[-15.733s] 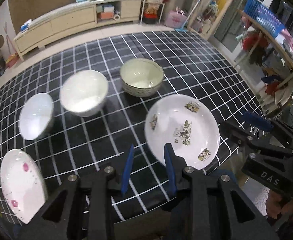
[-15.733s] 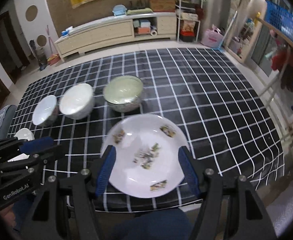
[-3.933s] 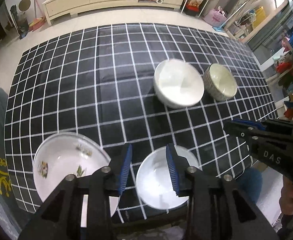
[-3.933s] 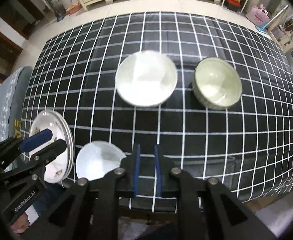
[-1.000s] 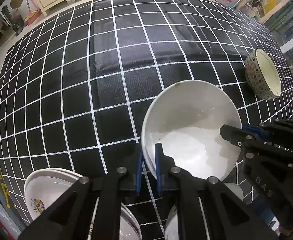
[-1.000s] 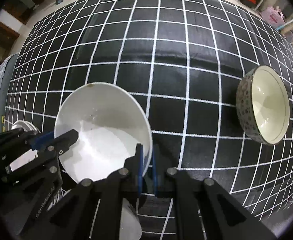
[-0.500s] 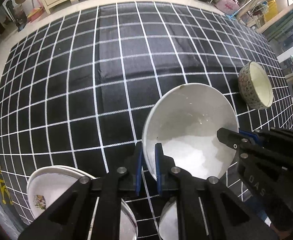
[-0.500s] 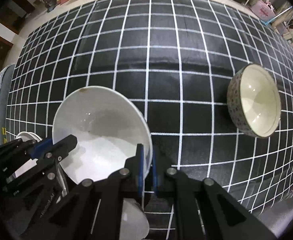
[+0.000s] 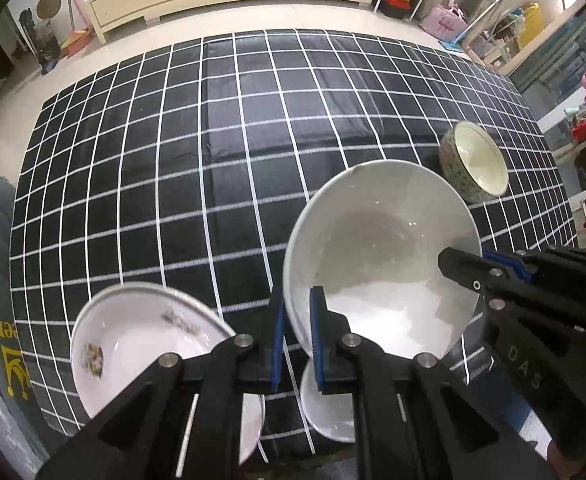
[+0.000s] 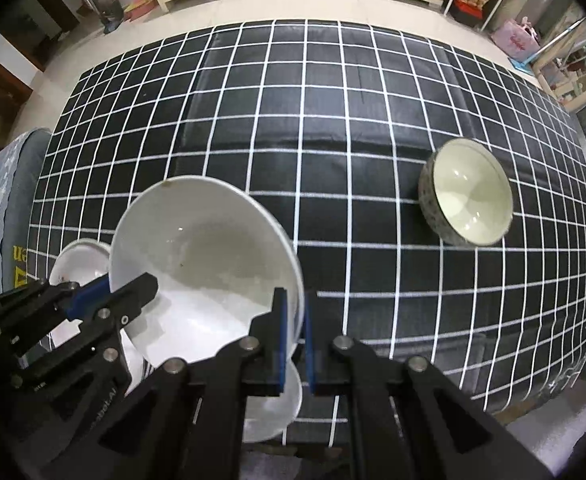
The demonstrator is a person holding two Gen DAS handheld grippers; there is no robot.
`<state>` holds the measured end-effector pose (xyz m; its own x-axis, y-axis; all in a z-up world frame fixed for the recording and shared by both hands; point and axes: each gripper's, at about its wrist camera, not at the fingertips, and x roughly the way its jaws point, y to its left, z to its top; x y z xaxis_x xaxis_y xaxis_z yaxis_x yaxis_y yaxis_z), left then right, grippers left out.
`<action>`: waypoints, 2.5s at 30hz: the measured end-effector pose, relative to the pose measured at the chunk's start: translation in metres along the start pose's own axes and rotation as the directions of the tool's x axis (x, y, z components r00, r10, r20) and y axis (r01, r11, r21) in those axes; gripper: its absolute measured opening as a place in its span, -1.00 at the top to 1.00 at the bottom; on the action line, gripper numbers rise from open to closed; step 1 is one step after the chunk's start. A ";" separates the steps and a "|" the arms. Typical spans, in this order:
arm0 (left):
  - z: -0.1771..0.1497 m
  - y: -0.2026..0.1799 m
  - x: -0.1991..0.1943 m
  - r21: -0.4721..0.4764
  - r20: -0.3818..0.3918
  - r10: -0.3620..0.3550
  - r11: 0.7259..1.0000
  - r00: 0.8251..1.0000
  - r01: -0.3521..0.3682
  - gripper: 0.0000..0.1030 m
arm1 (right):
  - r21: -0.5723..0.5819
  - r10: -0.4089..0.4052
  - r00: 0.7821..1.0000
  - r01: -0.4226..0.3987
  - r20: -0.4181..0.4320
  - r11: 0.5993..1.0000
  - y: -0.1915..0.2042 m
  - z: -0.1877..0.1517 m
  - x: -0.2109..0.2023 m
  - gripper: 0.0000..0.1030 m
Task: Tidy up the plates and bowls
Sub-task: 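Lift and carry the second white bowl over the first white bowl, then lower the second white bowl into the first and open both grippers, then move both grippers to the speckled bowl and close on its rim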
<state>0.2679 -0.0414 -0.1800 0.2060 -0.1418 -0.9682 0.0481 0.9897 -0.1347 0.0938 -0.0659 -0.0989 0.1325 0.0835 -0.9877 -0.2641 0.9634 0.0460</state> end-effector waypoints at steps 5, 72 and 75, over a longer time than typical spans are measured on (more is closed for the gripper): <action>-0.018 -0.002 -0.006 0.011 -0.004 0.011 1.000 1.000 -0.011 0.80 | -0.015 -0.018 1.000 0.017 -0.006 1.000 -0.005 -0.019 0.005 0.80; -0.020 -0.061 -0.032 0.057 0.010 -0.087 0.995 0.996 0.086 0.23 | 0.010 0.007 1.000 -0.007 0.022 1.000 -0.065 -0.046 -0.017 0.07; -0.004 -0.076 -0.033 0.074 0.013 -0.102 0.992 0.995 0.101 0.23 | 0.048 -0.001 0.999 0.000 0.032 0.999 -0.090 -0.037 -0.024 0.06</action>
<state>0.2531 -0.1120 -0.1384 0.2132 -0.2420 -0.9466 0.1403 0.9664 -0.2155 0.0793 -0.1645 -0.0844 0.1634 0.0904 -0.9824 -0.2177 0.9746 0.0535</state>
